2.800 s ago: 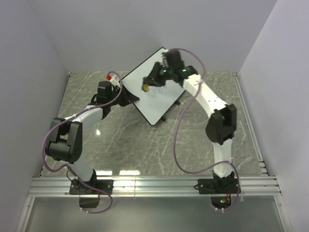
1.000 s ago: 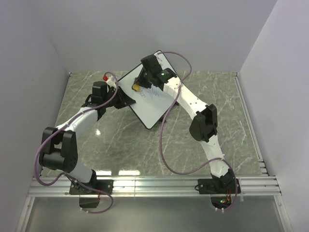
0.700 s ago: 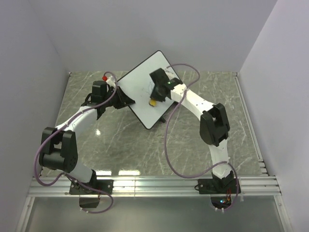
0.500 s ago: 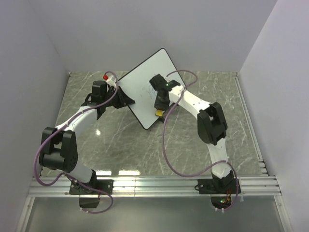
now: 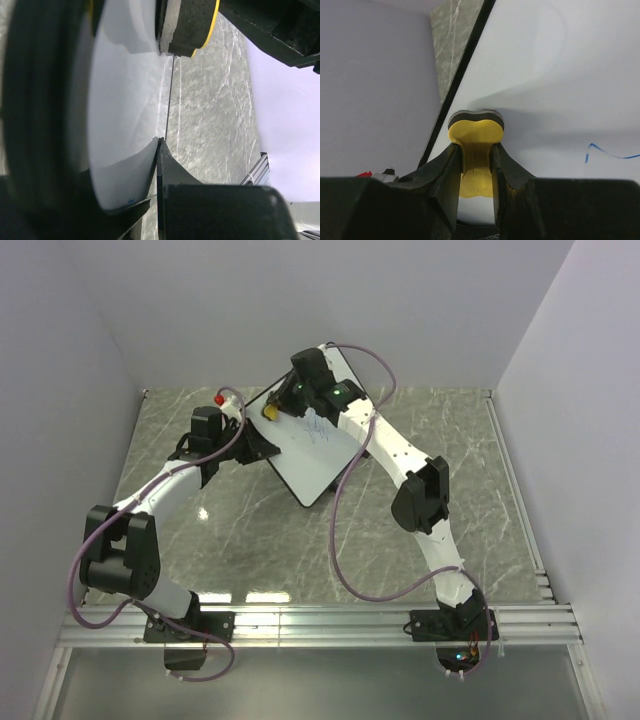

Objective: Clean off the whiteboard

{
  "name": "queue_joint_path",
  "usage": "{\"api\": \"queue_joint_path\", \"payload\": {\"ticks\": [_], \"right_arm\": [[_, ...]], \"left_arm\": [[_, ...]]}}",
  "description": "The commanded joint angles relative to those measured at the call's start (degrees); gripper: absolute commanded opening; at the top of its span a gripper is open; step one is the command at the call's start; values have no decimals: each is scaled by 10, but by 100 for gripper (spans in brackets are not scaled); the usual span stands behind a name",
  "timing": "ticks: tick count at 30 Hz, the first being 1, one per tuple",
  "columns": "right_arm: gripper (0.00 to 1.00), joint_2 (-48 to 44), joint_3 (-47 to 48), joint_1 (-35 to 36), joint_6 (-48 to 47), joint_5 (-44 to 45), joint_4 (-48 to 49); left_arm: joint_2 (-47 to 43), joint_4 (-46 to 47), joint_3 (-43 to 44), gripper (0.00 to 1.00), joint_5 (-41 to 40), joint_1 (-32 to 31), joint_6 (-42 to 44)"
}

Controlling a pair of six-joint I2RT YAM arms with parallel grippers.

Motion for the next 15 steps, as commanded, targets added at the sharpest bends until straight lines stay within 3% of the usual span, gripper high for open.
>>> {"api": "queue_joint_path", "payload": {"ticks": [1, 10, 15], "right_arm": [[0, 6, -18, 2, 9, -23, 2], [0, -86, -290, 3, -105, 121, -132], [0, -76, -296, 3, -109, 108, -115]], "left_arm": [[0, -73, 12, 0, -10, -10, 57], [-5, -76, 33, 0, -8, -10, 53], [-4, -70, 33, 0, 1, -10, 47]]}}
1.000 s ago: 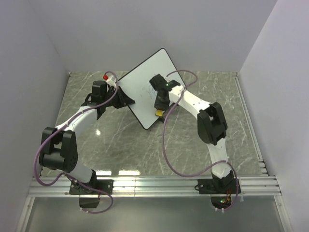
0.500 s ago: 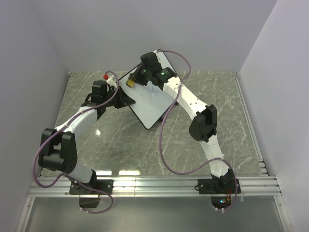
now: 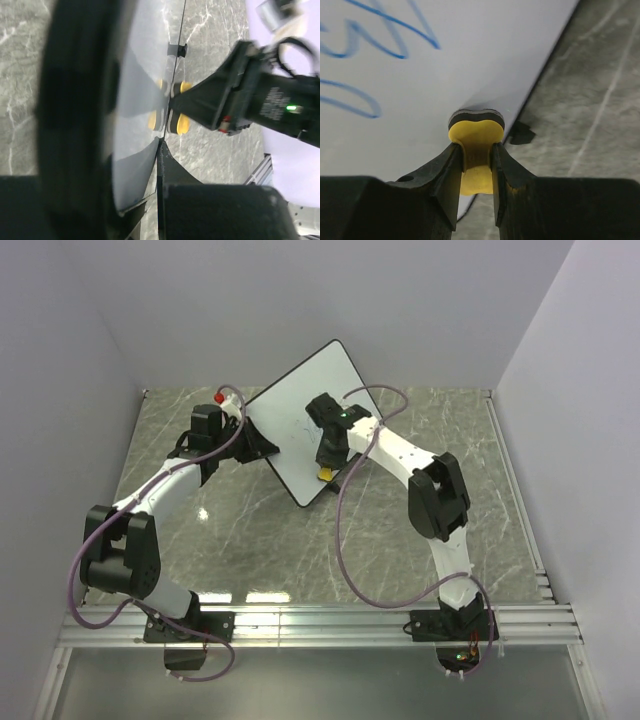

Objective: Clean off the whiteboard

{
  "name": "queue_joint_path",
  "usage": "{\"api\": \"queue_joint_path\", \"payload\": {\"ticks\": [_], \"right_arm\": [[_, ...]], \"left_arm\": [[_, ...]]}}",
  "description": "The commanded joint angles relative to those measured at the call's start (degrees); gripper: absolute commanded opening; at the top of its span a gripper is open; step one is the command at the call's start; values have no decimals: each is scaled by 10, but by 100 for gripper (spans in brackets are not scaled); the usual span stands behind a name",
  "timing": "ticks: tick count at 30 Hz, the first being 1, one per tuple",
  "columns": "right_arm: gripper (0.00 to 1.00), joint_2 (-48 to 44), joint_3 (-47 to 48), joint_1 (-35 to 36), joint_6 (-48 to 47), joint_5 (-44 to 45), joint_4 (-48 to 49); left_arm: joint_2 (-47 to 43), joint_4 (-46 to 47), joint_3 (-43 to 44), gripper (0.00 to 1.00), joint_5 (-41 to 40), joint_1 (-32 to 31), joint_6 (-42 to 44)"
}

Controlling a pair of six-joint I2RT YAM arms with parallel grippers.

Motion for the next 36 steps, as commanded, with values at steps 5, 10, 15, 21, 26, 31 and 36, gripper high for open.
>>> {"api": "queue_joint_path", "payload": {"ticks": [5, 10, 15, 21, 26, 31, 36], "right_arm": [[0, 77, 174, 3, 5, -20, 44], [0, 116, 320, -1, 47, -49, 109], [0, 122, 315, 1, 63, -52, 156], [0, 78, 150, -7, 6, -22, 102], [0, -13, -79, -39, -4, 3, 151], [0, 9, -42, -46, -29, 19, 112], [0, 68, 137, -28, -21, -2, 91]], "left_arm": [[-2, -59, 12, 0, 17, -11, 53], [-8, -72, 1, 0, 20, -12, 64], [-15, -86, 0, 0, 21, -12, 73], [-17, -104, 15, 0, 20, -12, 81], [-20, -105, 24, 0, 25, -12, 76], [-19, -103, 27, 0, 31, -12, 73], [-8, -104, 29, 0, 34, -12, 74]]}}
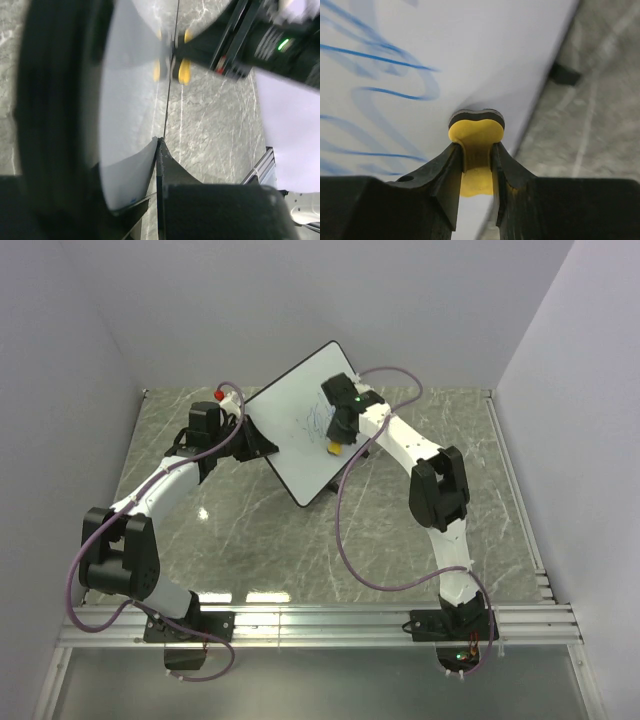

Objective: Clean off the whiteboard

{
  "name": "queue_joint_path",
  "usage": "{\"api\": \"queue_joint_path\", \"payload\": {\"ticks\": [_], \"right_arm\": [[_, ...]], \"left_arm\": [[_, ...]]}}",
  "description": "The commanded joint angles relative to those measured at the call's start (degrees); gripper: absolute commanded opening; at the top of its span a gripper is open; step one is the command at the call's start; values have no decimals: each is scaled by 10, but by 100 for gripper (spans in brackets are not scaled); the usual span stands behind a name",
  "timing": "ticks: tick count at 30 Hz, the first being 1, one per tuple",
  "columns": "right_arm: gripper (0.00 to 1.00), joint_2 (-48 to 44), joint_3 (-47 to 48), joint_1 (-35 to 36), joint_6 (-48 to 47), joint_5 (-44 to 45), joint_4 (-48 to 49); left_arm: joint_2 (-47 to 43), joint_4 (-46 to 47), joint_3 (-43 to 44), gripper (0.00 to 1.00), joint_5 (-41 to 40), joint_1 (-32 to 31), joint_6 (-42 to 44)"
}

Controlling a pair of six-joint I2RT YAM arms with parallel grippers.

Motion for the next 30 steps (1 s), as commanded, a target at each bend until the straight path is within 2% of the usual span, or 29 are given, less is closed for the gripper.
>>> {"api": "queue_joint_path", "payload": {"ticks": [1, 3, 7, 10, 13, 17, 20, 26, 30], "right_arm": [[0, 45, 146, 45, 11, -52, 50], [0, 66, 218, 54, 25, -65, 61], [0, 73, 254, 63, 73, -94, 128], [0, 82, 268, 62, 75, -97, 121], [0, 75, 230, 59, 55, -84, 94], [0, 34, 60, 37, 45, -63, 101], [0, 21, -12, 19, 46, -63, 109], [0, 25, -21, 18, 29, -50, 84], [0, 44, 52, 43, 32, -62, 67]], "left_arm": [[-1, -77, 14, 0, 19, -17, 49], [0, -78, 10, 0, 19, -18, 51], [0, -75, 7, 0, 19, -17, 45], [-1, -72, 8, 0, 19, -18, 40], [0, -77, 15, 0, 20, -19, 39], [-1, -84, 22, 0, 19, -18, 40], [-5, -87, 25, 0, 19, -18, 40], [-7, -77, 22, 0, 22, -18, 33], [3, -71, 18, 0, 26, -18, 34]]}}
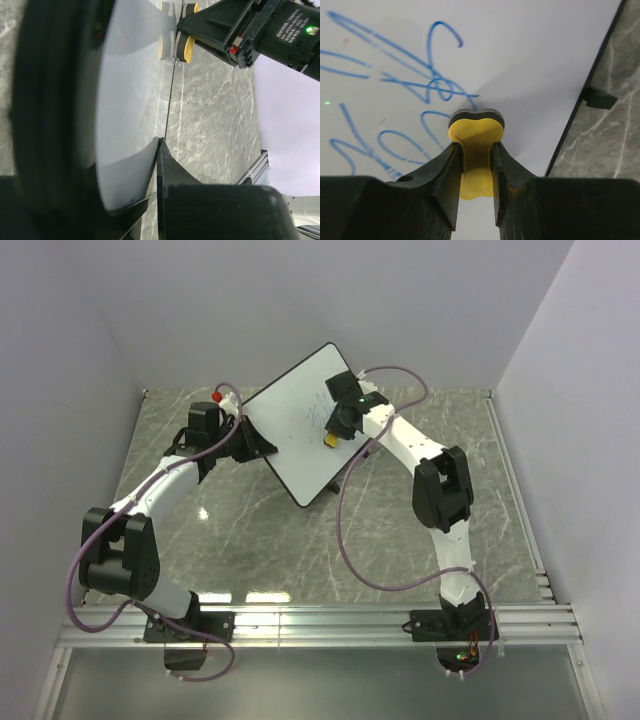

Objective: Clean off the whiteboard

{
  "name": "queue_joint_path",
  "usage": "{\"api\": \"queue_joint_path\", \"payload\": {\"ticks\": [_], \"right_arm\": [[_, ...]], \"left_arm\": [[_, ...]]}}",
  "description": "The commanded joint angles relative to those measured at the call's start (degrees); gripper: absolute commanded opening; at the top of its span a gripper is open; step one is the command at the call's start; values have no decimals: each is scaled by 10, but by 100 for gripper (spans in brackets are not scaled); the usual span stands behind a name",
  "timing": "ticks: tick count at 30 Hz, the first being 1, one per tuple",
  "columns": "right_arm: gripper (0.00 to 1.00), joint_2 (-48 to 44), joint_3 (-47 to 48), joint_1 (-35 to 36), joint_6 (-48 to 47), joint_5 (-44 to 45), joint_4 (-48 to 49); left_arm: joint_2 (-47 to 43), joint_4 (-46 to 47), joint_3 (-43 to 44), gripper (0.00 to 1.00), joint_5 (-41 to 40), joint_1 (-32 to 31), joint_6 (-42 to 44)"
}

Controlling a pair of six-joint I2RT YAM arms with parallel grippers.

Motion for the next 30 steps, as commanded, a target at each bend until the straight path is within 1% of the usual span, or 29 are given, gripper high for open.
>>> {"api": "queue_joint_path", "payload": {"ticks": [1, 2, 4, 8, 13, 14, 15, 16, 18, 19, 22, 26, 27, 30], "right_arm": [[0, 53, 58, 65, 0, -46, -10], [0, 55, 89, 70, 1, -58, -6], [0, 50, 112, 83, 8, -74, 12], [0, 41, 136, 103, 25, -101, 44], [0, 70, 199, 101, 25, -106, 17], [0, 70, 195, 101, 22, -105, 13], [0, 61, 182, 100, 16, -100, 12], [0, 51, 131, 101, 14, -96, 17], [0, 16, 60, 92, 10, -89, 47], [0, 6, -8, 85, 12, -90, 56], [0, -15, -94, 59, 11, -82, 67], [0, -25, -144, 47, 5, -66, 72], [0, -24, -146, 46, 6, -66, 72], [0, -8, -113, 47, 4, -71, 62]], "left_arm": [[4, -56, 16, 0, 31, -20, 54], [6, -57, 17, 0, 32, -20, 54], [9, -57, 18, 0, 32, -20, 56], [11, -57, 21, 0, 33, -20, 58], [14, -58, 23, 0, 36, -20, 57], [14, -60, 26, 0, 36, -20, 58], [15, -62, 27, 0, 37, -20, 61], [16, -64, 29, 0, 36, -20, 62], [18, -66, 35, 0, 37, -20, 64], [19, -68, 37, 0, 37, -20, 64], [20, -70, 44, 0, 37, -20, 64], [18, -72, 45, 0, 37, -20, 64], [19, -73, 46, 0, 38, -20, 64], [22, -76, 48, 0, 38, -20, 68]]}}
